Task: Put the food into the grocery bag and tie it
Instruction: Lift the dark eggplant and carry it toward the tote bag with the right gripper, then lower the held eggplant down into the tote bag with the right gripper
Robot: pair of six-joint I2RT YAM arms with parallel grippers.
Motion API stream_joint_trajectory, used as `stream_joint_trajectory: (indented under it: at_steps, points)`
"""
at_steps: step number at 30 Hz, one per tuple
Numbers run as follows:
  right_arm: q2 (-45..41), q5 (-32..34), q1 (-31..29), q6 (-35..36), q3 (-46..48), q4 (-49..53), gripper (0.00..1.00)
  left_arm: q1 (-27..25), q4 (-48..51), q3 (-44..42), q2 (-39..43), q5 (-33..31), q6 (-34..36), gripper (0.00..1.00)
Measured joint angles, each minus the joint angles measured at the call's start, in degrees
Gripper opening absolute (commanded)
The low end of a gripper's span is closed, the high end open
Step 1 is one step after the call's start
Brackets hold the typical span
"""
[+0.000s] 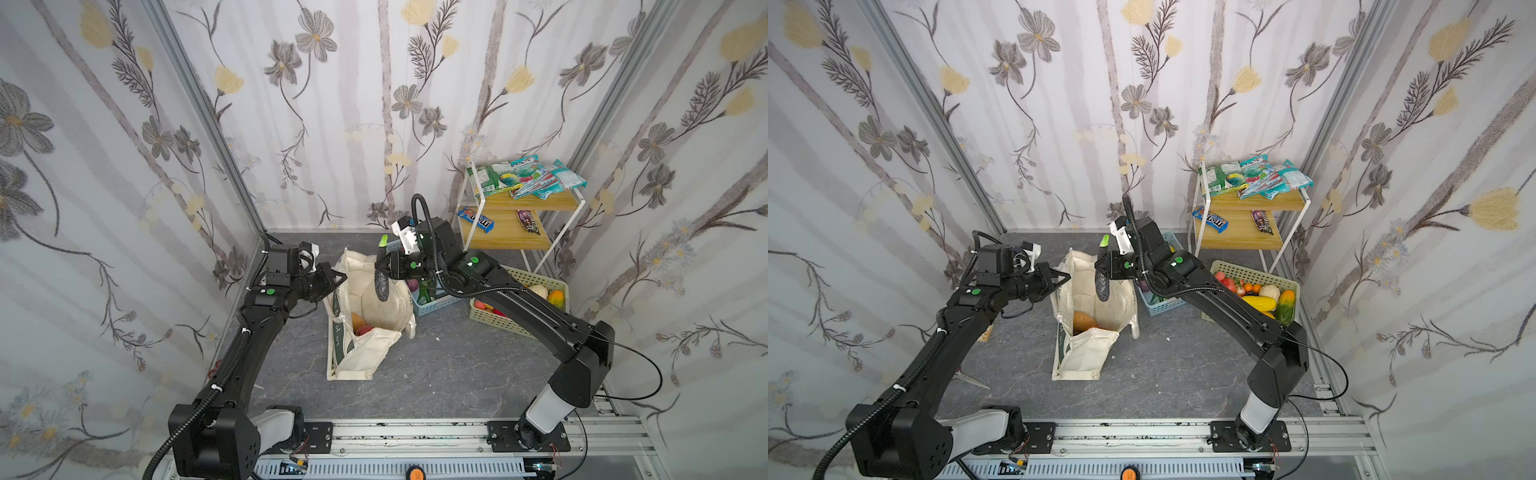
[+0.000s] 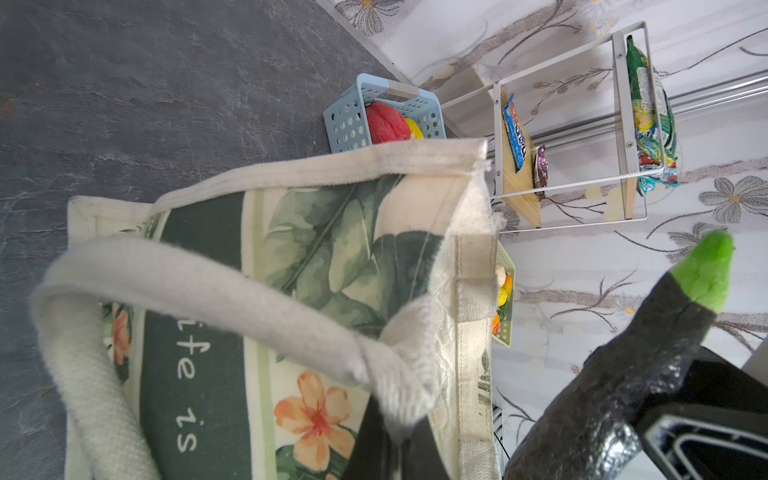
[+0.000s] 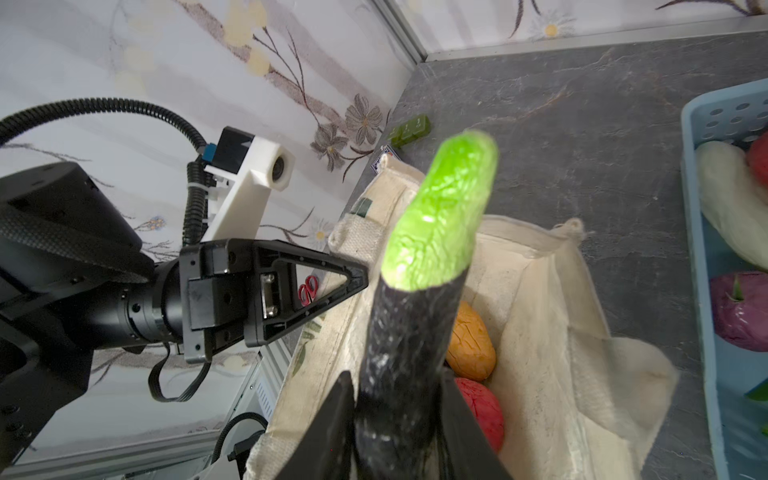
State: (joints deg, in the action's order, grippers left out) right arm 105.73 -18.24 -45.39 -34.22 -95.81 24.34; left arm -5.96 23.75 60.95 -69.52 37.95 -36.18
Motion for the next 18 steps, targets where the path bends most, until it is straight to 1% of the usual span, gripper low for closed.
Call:
stream_joint_trajectory:
  at_steps: [8,12,18]
  points:
    - [2.0,-1.9,-2.6,0.9,3.6,-2.7,0.33,0.0,0.0,-0.1,0.0,0.0,0.0,0.0]
    - [3.5,-2.4,-5.0,3.3,4.5,-2.6,0.33,0.0,0.0,-0.2,0.1,0.0,0.0,0.0]
    - [5.4,-1.9,-6.1,6.3,4.9,-2.5,0.33,-0.1,0.0,-0.2,0.0,0.0,0.0,0.0]
